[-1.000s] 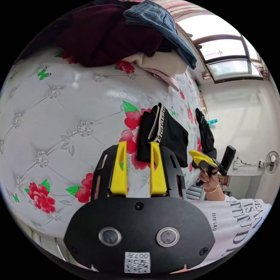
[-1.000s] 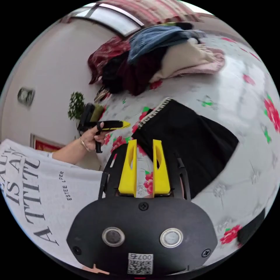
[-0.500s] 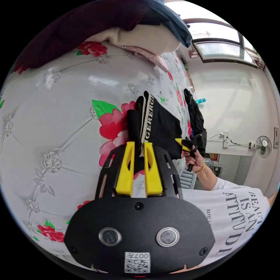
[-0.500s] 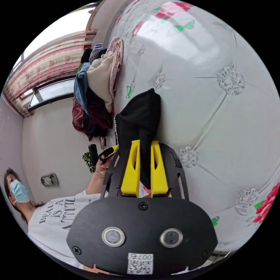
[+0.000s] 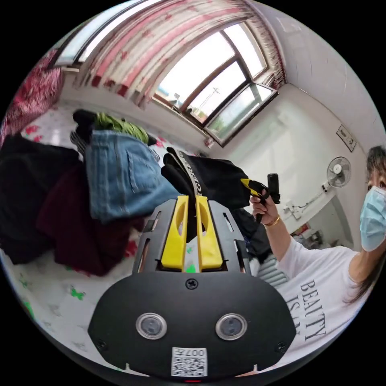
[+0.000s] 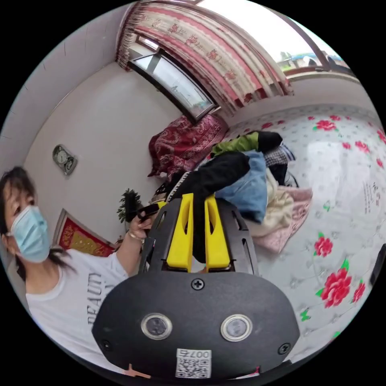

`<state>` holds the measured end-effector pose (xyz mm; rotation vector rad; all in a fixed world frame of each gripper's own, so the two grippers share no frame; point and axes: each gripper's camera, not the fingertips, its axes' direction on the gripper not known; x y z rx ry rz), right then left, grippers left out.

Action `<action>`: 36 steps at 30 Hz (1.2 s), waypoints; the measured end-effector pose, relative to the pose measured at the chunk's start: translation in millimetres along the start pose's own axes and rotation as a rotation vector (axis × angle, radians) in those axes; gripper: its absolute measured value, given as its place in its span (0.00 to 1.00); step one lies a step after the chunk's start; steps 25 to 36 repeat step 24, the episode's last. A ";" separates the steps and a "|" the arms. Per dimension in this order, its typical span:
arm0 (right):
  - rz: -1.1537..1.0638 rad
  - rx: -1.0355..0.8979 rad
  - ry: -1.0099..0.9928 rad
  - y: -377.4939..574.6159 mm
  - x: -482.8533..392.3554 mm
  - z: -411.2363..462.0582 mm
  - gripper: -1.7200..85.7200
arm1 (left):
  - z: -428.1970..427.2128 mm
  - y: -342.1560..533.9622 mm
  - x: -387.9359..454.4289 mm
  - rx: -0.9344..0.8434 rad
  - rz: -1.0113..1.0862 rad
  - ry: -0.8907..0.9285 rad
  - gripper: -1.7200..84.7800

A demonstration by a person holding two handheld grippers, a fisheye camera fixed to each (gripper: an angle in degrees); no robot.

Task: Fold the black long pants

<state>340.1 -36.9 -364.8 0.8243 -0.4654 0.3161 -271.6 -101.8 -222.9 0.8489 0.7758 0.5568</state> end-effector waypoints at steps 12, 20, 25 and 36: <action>0.264 -0.261 0.450 143.6 76.8 122.7 0.10 | 140.8 293.4 -74.5 -0.537 -0.005 -0.516 0.12; 0.414 -0.692 0.756 407.0 14.9 28.8 0.11 | 222.5 492.4 24.4 -0.901 0.259 -0.456 0.07; 0.390 -0.792 0.758 438.3 13.8 21.5 0.11 | 263.2 516.7 53.5 -0.938 0.388 -0.525 0.08; 0.390 -0.792 0.758 438.3 13.8 21.5 0.11 | 263.2 516.7 53.5 -0.938 0.388 -0.525 0.08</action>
